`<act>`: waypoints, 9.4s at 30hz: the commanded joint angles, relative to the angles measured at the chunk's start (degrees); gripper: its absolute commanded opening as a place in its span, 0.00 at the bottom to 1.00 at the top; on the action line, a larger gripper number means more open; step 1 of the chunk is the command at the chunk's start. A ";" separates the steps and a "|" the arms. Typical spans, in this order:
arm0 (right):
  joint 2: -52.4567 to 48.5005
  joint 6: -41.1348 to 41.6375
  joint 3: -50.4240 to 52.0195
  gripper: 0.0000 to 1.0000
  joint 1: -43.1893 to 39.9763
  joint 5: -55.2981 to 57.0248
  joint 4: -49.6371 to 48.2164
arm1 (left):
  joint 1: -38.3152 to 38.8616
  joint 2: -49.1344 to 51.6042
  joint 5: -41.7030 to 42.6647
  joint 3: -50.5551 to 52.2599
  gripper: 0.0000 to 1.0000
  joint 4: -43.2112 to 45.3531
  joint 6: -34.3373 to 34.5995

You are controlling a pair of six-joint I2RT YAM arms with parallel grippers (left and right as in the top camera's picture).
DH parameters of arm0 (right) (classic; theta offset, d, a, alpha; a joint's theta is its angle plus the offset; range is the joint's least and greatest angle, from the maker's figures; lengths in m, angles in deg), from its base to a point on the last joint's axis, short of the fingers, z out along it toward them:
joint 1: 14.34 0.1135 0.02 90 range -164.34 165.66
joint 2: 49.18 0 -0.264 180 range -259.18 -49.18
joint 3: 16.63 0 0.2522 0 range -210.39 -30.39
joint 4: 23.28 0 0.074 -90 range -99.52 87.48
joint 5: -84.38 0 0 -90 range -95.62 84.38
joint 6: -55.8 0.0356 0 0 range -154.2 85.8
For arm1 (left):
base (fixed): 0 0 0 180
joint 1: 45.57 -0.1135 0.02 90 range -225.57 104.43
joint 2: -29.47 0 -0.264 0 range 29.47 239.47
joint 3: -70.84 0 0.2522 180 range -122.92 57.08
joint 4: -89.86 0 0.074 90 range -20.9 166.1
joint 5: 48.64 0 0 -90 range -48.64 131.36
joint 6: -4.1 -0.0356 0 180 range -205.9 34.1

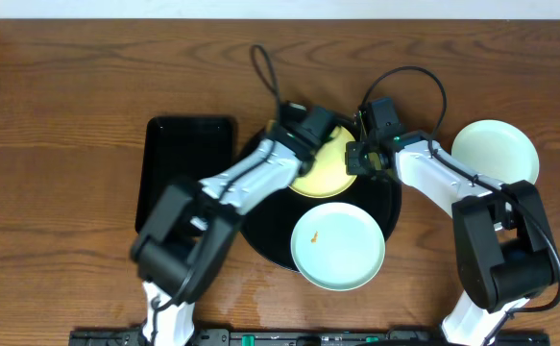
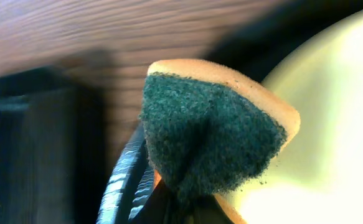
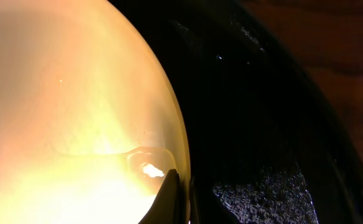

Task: Clean dirty plates on tray and stack at the side
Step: 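Return the sponge to the black rectangular tray with the left gripper, then grip the yellow plate rim with the right gripper and lift it, then carry the yellow plate right and set it on the pale blue plate, then move the right gripper back and pull the stained pale blue plate center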

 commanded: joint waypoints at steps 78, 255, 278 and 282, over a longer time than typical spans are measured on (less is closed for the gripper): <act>11.08 -11.72 2.93 0.01 -4.46 -5.55 0.42 | -27.28 -30.99 25.05 13.79 0.86 -13.79 -2.03; 32.74 3.26 2.05 0.01 -21.09 -5.68 7.23 | -27.28 -30.99 25.05 13.79 0.87 -13.79 -2.03; 12.28 1.77 2.05 0.47 -52.65 -11.23 7.76 | -27.28 -30.99 25.05 13.79 0.87 -13.79 -2.03; 17.09 3.43 2.05 0.49 -51.15 -11.85 10.38 | -27.28 -30.99 25.05 13.79 0.87 -13.79 -2.03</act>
